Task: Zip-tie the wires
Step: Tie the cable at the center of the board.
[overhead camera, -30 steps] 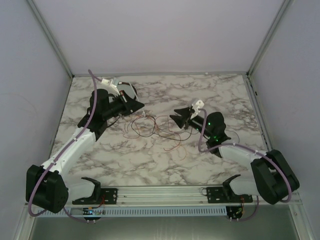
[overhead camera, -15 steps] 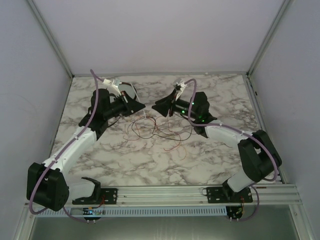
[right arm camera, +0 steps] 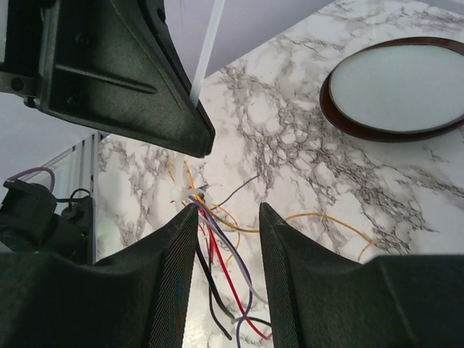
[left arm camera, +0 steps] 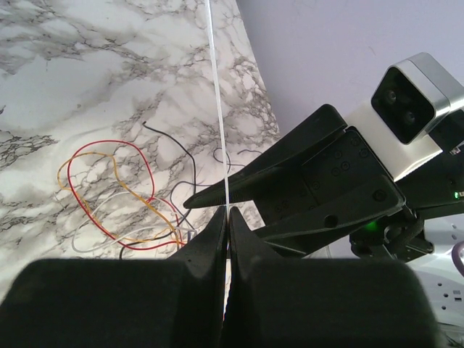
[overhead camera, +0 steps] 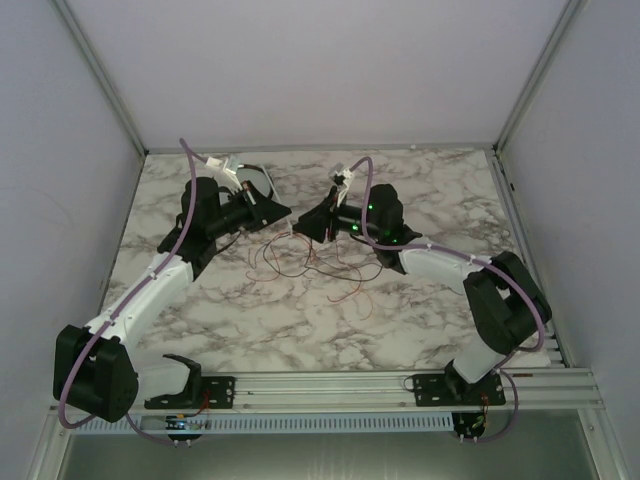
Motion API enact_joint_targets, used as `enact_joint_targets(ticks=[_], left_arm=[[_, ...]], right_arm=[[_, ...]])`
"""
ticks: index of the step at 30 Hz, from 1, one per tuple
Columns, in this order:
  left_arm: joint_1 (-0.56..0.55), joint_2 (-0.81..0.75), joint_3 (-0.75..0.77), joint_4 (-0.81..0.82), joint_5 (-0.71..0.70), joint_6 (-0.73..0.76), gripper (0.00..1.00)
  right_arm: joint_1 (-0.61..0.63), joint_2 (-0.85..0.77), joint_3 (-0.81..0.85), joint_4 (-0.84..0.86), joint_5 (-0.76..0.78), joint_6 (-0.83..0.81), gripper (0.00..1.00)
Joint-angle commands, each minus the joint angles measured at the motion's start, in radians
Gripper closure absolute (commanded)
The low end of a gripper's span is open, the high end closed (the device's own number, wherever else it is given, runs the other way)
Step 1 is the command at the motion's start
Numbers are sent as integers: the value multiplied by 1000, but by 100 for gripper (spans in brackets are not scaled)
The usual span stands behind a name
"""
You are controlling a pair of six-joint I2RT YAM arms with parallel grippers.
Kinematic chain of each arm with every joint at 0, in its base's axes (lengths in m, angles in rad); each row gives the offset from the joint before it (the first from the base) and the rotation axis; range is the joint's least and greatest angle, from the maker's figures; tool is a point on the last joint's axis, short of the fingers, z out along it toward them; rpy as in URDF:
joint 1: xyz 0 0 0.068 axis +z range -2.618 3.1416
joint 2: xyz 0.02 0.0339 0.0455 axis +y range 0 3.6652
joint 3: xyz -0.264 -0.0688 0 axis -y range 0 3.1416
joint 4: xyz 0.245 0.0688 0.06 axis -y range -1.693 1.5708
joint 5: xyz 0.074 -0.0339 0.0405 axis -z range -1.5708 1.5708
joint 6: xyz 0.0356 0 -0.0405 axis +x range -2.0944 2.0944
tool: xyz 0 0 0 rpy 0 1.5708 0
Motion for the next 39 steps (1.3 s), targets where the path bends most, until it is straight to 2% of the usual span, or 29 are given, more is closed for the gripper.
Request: enact_joint_targets(ticks=[1, 8, 13, 26, 29, 36, 39], left_arm=[[-1, 1, 1, 35, 10, -1, 100], [0, -1, -8, 32, 13, 3, 100], [-4, 3, -14, 32, 12, 2, 100], [-13, 11, -12, 40, 11, -2, 100], [-13, 11, -12, 42, 11, -1, 100], [-14, 17, -8, 43, 9, -1, 100], [-14, 18, -7, 43, -3, -6, 100]], right_arm=[[-15, -63, 35, -75, 37, -63, 61], [-22, -87, 41, -71, 1, -62, 60], [-4, -65, 56, -57, -41, -37, 60], [40, 8, 96, 2, -39, 2, 62], [45, 17, 105, 7, -37, 3, 67], [47, 17, 103, -9, -37, -13, 88], [47, 11, 98, -28, -35, -31, 93]])
